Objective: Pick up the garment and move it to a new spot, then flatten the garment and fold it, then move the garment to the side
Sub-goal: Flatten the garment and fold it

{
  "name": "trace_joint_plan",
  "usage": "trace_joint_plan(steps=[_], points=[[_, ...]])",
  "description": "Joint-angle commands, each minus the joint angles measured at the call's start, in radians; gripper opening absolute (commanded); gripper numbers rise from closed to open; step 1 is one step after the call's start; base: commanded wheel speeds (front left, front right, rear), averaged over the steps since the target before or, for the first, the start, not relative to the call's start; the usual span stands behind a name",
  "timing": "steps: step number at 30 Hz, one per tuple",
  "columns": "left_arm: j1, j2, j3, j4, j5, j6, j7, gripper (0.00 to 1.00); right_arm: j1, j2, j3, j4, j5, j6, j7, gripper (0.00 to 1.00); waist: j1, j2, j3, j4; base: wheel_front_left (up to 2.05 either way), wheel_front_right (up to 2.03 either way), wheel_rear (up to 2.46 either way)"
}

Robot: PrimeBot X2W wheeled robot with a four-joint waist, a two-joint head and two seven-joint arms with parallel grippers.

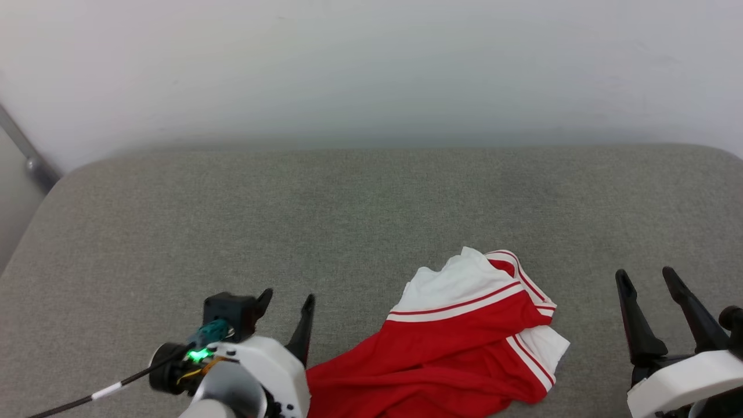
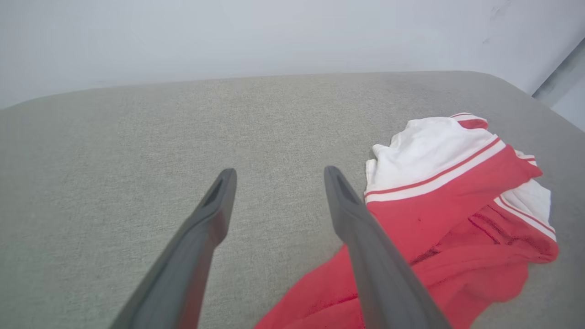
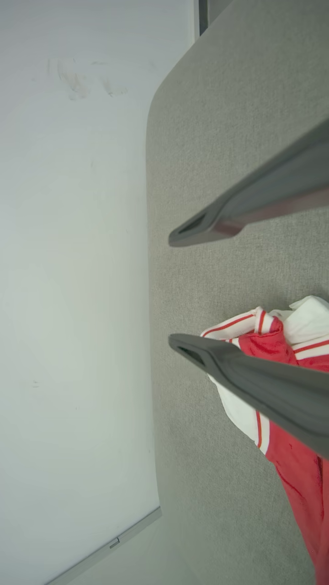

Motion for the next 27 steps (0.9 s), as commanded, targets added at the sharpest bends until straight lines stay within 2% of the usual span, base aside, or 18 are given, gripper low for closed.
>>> trace_joint_plan(steps=[1, 8, 14, 20, 22, 24, 25, 26, 27], points=[[-0.068, -0.034, -0.026, 0.025, 0.014, -0.029, -0.002, 1.0, -0.029, -0.005, 0.002, -0.007, -0.003, 0.0, -0.006, 1.0, 0.0001, 0.0, 0.025, -0.012, 0.0, 0.0, 0.0], [-0.311, -0.139, -0.109, 0.173, 0.017, -0.162, 0.064, 1.0, -0.11, -0.015, 0.021, -0.009, 0.012, 0.0, -0.024, 1.0, 0.0001, 0.0, 0.153, -0.059, 0.0, 0.0, 0.0], [-0.465, -0.179, -0.189, 0.324, -0.005, -0.29, 0.225, 1.0, -0.148, -0.011, 0.022, 0.019, 0.022, 0.0, -0.038, 1.0, 0.0001, 0.0, 0.224, -0.094, 0.0, 0.0, 0.0], [-0.562, -0.181, -0.253, 0.475, -0.022, -0.36, 0.412, 1.0, -0.164, -0.001, 0.025, 0.045, 0.034, 0.0, -0.041, 1.0, 0.0001, 0.0, 0.265, -0.128, 0.0, 0.0, 0.0], [-0.577, -0.176, -0.28, 0.523, -0.025, -0.373, 0.484, 1.0, -0.169, 0.002, 0.027, 0.054, 0.042, 0.0, -0.042, 1.0, 0.0001, 0.0, 0.275, -0.14, 0.0, 0.0, 0.0], [-0.575, -0.176, -0.289, 0.539, -0.032, -0.378, 0.508, 1.0, -0.171, 0.002, 0.029, 0.058, 0.045, 0.0, -0.046, 1.0, 0.0001, 0.0, 0.279, -0.146, 0.0, 0.0, 0.0], [-0.572, -0.18, -0.297, 0.554, -0.041, -0.386, 0.529, 0.73, -0.172, 0.002, 0.028, 0.061, 0.046, 0.0, -0.049, 1.0, 0.0001, 0.0, 0.283, -0.151, 0.0, 0.0, 0.0], [-0.573, -0.183, -0.307, 0.567, -0.045, -0.39, 0.552, 0.4, -0.172, 0.003, 0.027, 0.065, 0.05, 0.0, -0.051, 1.0, 0.0001, 0.0, 0.286, -0.155, 0.0, 0.0, 0.0], [-0.569, -0.186, -0.318, 0.578, -0.053, -0.397, 0.574, 0.2, -0.171, 0.003, 0.027, 0.068, 0.05, 0.0, -0.053, 1.0, 0.0001, 0.0, 0.287, -0.157, 0.0, 0.0, 0.0]])
